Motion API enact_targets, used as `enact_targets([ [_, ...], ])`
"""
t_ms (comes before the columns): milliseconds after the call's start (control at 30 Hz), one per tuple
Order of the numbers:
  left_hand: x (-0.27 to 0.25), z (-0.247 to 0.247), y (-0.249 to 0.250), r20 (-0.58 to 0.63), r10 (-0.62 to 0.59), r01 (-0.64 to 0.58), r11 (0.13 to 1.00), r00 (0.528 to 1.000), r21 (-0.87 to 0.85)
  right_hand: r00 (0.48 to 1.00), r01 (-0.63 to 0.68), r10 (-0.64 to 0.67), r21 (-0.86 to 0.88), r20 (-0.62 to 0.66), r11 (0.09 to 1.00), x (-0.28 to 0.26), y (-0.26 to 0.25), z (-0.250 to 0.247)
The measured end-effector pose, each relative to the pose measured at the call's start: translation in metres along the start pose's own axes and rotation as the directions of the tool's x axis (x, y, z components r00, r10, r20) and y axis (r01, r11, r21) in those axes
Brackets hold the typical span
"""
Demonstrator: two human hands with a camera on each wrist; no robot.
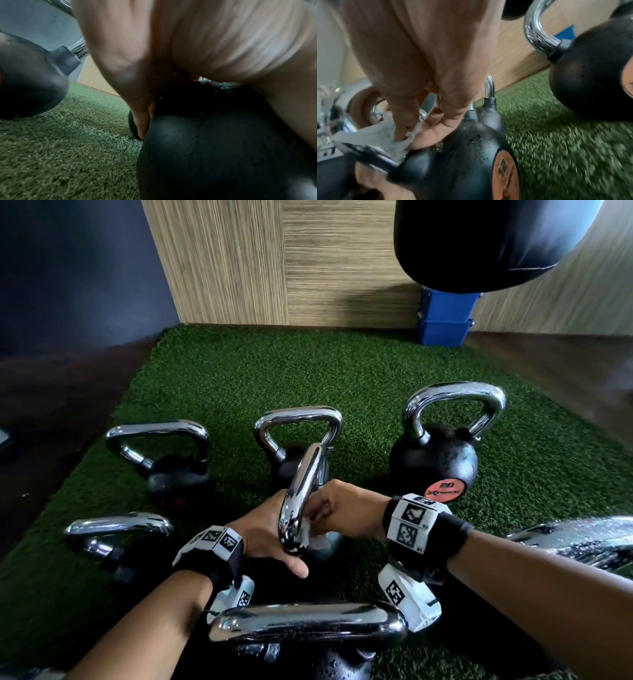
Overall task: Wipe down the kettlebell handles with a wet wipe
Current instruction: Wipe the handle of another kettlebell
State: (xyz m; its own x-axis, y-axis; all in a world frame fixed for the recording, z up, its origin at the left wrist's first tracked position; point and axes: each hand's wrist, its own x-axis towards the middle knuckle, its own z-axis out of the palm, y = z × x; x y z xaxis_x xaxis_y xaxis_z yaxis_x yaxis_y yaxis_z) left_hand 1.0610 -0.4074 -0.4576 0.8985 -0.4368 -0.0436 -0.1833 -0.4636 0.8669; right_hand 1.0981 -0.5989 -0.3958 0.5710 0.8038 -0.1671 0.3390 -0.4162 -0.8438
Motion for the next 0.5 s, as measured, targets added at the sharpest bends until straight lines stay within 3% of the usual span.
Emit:
enact_targets([
  [100,0.0017,-0.0014,-0.0058,-0.004,-0.020,0.020,0.999,1.000,0.033,0.999,0.005,-0.004,-0.026,0.041,1.000,0.0031,-0.0024,-0.0009],
  [333,-0.0001,-0.0002,-0.0083,-0.059,-0.029,0.035,0.994,0.998,0.104,0.995,-0.081,0.061,0.295,0.079,0.952,0.0017,0.0029,-0.0027],
  [400,-0.0004,-0.0002,-0.0094,-0.072,-0.050,0.058,0.993,0.996,0.107,0.993,-0.102,0.070,0.422,0.091,0.901,0.0013,0.0050,-0.0050],
  [500,0.0022,-0.0010,-0.0107,-0.043,-0.067,0.072,0.990,0.997,0.121,0.992,-0.122,0.110,0.643,0.060,0.756,0.0058,0.0058,-0.0079],
])
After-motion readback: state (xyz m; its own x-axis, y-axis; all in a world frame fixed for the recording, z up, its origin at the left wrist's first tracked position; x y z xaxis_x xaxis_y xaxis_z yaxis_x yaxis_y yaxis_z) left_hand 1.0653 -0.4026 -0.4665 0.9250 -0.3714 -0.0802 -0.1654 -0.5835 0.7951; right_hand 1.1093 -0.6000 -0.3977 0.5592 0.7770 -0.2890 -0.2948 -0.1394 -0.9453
